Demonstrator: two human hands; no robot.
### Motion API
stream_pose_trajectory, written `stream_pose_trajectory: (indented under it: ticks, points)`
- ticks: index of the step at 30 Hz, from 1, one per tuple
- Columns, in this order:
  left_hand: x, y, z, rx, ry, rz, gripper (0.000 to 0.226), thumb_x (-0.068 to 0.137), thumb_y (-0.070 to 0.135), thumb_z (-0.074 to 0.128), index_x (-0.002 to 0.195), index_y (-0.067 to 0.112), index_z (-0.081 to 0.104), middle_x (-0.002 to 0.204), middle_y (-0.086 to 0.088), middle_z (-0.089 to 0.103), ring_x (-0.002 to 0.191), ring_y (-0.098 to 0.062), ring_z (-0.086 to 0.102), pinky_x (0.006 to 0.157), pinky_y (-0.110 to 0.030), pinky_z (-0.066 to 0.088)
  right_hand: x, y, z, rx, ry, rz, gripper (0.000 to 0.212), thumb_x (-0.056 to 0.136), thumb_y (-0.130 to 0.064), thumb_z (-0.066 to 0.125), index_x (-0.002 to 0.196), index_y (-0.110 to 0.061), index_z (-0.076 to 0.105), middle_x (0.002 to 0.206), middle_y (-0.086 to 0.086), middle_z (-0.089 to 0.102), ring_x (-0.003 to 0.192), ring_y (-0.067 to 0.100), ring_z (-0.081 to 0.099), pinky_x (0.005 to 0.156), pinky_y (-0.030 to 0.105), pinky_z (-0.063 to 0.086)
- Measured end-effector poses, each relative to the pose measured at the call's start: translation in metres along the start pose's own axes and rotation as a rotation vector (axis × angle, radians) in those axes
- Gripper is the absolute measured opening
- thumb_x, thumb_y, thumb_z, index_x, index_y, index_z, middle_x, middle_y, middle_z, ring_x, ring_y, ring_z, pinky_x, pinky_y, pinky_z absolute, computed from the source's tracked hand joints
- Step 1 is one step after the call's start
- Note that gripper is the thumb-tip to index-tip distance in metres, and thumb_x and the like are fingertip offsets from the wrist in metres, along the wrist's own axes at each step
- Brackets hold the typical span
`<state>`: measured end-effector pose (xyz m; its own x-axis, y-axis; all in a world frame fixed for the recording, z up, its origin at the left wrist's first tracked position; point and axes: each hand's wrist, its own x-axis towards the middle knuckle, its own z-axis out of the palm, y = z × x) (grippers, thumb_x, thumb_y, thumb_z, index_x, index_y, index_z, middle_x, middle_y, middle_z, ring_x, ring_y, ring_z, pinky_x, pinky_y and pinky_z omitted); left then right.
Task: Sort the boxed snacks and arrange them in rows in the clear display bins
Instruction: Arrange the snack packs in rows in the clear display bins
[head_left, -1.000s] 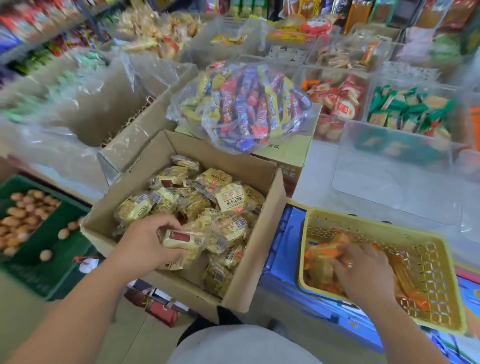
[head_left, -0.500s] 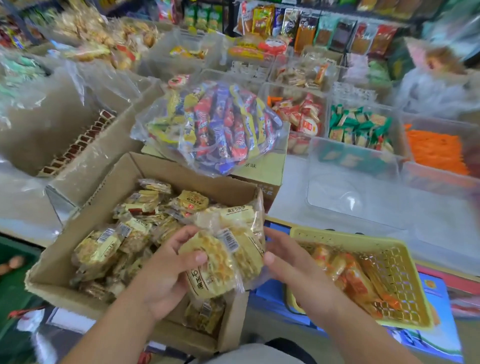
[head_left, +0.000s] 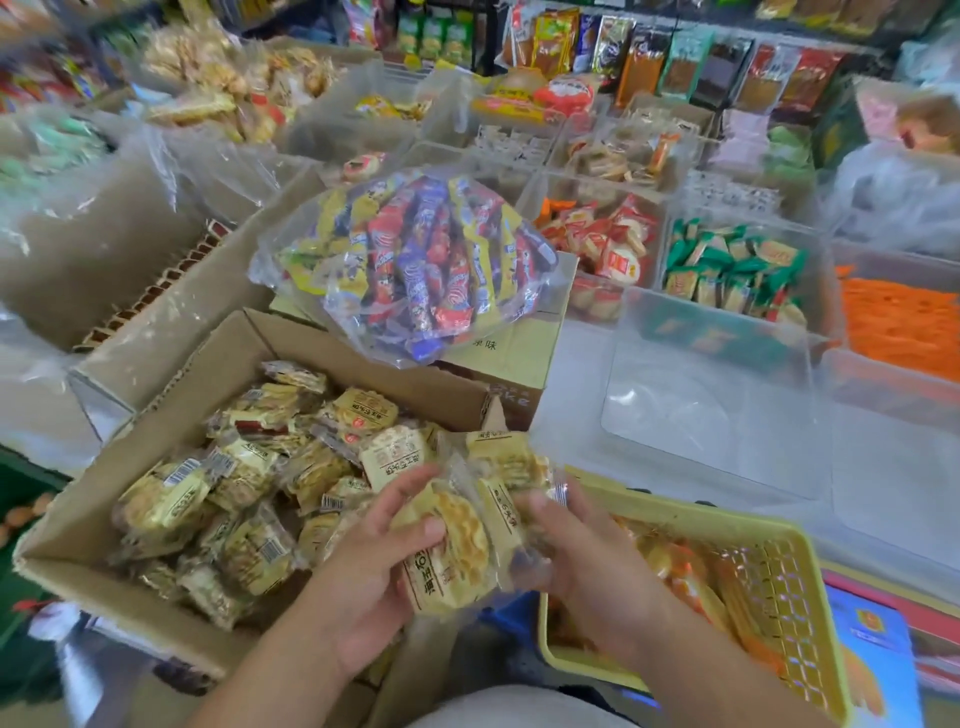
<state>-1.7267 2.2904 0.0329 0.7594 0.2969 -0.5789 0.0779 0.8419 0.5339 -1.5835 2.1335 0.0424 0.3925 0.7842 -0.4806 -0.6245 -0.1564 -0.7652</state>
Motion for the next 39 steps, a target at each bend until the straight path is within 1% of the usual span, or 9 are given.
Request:
stream_pose_trajectory:
  ticks: [6,11,14,18,22,26,30,35,39]
  points:
    - [0.014,-0.026,0.034,-0.011,0.154,0.076,0.063,0.070,-0.001,0.081,0.128,0.022,0.068,0.122,-0.021,0.073,0.103,-0.039,0.074,0.073,-0.049,0.064,0.015,-0.021,-0.058,-0.062,0.004,0.007,0.044,0.093,-0.032,0.071,0.133,-0.023,0.058,0.125,0.011,0.070,0.112,0.033,0.069,0.093,0.060,0.054]
    - [0.027,-0.054,0.063,-0.082,0.319,0.096,0.060,0.072,0.008,0.073,0.131,0.019,0.064,0.118,-0.020,0.075,0.095,-0.035,0.077,0.064,-0.045,0.065,0.015,-0.040,-0.112,-0.102,0.016,-0.070,0.056,0.079,-0.025,0.076,0.131,-0.029,0.058,0.126,0.005,0.068,0.110,0.024,0.070,0.083,0.035,0.059]
    - [0.037,-0.065,0.078,-0.079,0.384,0.081,0.061,0.074,0.010,0.075,0.133,0.013,0.061,0.119,-0.023,0.074,0.099,-0.040,0.075,0.068,-0.051,0.065,0.006,-0.049,-0.138,-0.460,0.032,-0.332,0.042,0.076,-0.026,0.074,0.113,-0.044,0.066,0.114,-0.009,0.071,0.097,0.010,0.071,0.075,0.018,0.053]
    - [0.050,-0.073,0.103,-0.019,0.395,0.047,0.057,0.070,0.014,0.081,0.125,0.010,0.067,0.115,-0.021,0.076,0.094,-0.038,0.077,0.066,-0.051,0.065,0.001,-0.047,-0.166,-0.860,0.011,-0.715,0.060,0.072,-0.008,0.076,0.118,-0.044,0.065,0.133,-0.016,0.052,0.124,0.008,0.056,0.088,0.010,0.048]
    - [0.068,-0.075,0.127,0.047,0.385,0.033,0.059,0.071,0.012,0.080,0.128,0.014,0.065,0.115,-0.020,0.076,0.097,-0.038,0.076,0.066,-0.052,0.065,0.005,-0.041,-0.183,-0.967,0.078,-0.828,0.070,0.068,0.002,0.081,0.121,-0.040,0.062,0.139,-0.014,0.048,0.126,0.005,0.054,0.086,0.005,0.046]
    - [0.084,-0.071,0.137,0.113,0.376,0.041,0.063,0.070,0.010,0.080,0.130,0.016,0.063,0.118,-0.019,0.075,0.105,-0.040,0.074,0.087,-0.059,0.059,0.008,-0.040,-0.197,-0.957,0.112,-0.815,0.066,0.071,-0.006,0.083,0.123,-0.039,0.061,0.142,-0.016,0.046,0.103,0.012,0.065,0.078,0.016,0.053]
    - [0.093,-0.070,0.143,0.152,0.345,0.063,0.057,0.072,0.005,0.080,0.125,0.020,0.066,0.118,-0.019,0.075,0.105,-0.040,0.074,0.084,-0.057,0.061,0.007,-0.046,-0.208,-0.955,-0.035,-0.766,0.059,0.071,-0.027,0.075,0.127,-0.033,0.058,0.140,-0.011,0.049,0.131,0.014,0.053,0.102,0.025,0.046]
    - [0.096,-0.074,0.152,0.224,0.289,0.095,0.061,0.065,0.000,0.090,0.116,0.026,0.071,0.118,-0.017,0.075,0.103,-0.042,0.074,0.077,-0.054,0.063,-0.004,-0.057,-0.208,-0.484,-0.107,-0.307,0.064,0.078,-0.071,0.066,0.132,-0.041,0.053,0.128,-0.016,0.060,0.123,0.008,0.058,0.088,0.021,0.053]
    - [0.096,-0.075,0.157,0.264,0.213,0.067,0.066,0.058,-0.002,0.093,0.113,0.029,0.073,0.111,-0.016,0.076,0.100,-0.047,0.073,0.073,-0.054,0.063,0.003,-0.073,-0.211,-0.746,-0.061,0.000,0.063,0.063,-0.075,0.068,0.123,-0.062,0.053,0.107,-0.036,0.062,0.092,-0.020,0.057,0.075,0.014,0.044]
